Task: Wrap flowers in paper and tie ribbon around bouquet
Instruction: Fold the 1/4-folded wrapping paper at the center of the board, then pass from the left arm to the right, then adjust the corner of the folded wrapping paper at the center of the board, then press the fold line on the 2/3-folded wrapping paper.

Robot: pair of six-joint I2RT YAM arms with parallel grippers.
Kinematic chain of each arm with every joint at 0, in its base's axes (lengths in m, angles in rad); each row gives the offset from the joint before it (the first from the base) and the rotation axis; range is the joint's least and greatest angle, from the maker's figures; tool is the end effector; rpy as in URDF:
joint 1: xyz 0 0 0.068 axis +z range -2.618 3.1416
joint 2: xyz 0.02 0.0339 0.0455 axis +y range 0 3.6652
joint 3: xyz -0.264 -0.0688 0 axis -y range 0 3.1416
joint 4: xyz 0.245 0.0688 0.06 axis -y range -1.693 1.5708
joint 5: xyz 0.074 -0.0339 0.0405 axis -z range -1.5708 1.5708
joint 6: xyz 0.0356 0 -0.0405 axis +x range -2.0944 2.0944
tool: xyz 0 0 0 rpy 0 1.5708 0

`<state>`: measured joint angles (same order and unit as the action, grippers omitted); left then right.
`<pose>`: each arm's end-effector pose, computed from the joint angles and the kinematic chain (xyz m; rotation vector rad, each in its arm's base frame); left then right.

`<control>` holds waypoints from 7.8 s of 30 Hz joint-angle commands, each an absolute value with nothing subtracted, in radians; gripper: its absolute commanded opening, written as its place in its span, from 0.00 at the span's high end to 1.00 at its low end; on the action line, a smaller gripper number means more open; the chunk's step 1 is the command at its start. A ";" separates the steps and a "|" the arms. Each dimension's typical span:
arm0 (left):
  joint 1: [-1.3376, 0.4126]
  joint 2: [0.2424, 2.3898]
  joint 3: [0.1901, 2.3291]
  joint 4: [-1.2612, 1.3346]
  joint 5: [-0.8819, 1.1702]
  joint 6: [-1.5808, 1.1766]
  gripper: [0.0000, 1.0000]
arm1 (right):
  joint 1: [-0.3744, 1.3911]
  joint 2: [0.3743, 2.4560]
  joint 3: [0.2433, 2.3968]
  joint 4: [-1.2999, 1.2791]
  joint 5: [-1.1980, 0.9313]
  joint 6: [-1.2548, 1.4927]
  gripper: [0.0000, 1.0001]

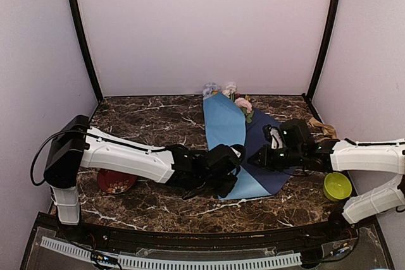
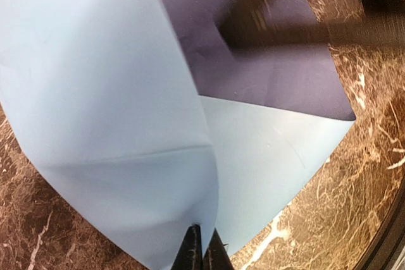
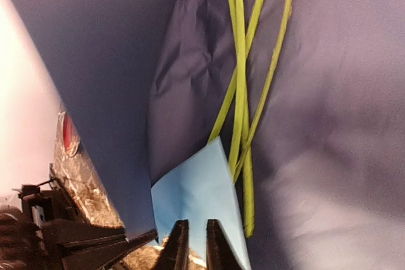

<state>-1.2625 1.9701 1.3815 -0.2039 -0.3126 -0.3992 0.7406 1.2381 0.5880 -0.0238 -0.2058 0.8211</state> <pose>0.1426 -0.4116 0.1938 0.8478 2.2047 -0.4634 0.1797 0.1742 0.1946 -0.0231 2.4546 1.0101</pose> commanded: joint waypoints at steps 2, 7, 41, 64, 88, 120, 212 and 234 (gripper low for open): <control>-1.277 1.993 1.421 -0.238 -0.254 -0.307 1.00 | 0.661 1.214 0.696 -0.119 -0.209 0.693 0.76; -1.277 2.014 1.436 -0.234 -0.239 -0.289 1.00 | 0.589 1.213 0.770 -0.175 -0.197 0.681 0.49; -1.286 1.936 1.393 -0.098 -0.155 -0.155 0.65 | 0.480 1.446 0.764 -0.082 -0.294 0.588 1.00; -1.289 1.950 1.251 0.118 -0.303 0.110 0.86 | 0.466 1.543 0.813 -0.096 -0.359 0.544 1.00; -1.292 2.081 1.226 0.084 -0.154 0.125 0.86 | 0.463 1.489 0.903 -0.275 -0.168 0.502 0.67; -1.283 2.003 1.177 0.140 0.008 0.167 0.93 | 0.582 1.621 0.580 0.130 -0.445 0.617 0.92; -0.622 2.200 1.519 -0.065 0.037 -0.158 1.00 | 0.755 1.788 0.644 -0.008 -0.642 0.592 1.00; -0.720 2.372 1.721 -0.063 0.138 -0.063 1.00 | 0.756 1.768 0.647 -0.052 -0.618 0.579 1.00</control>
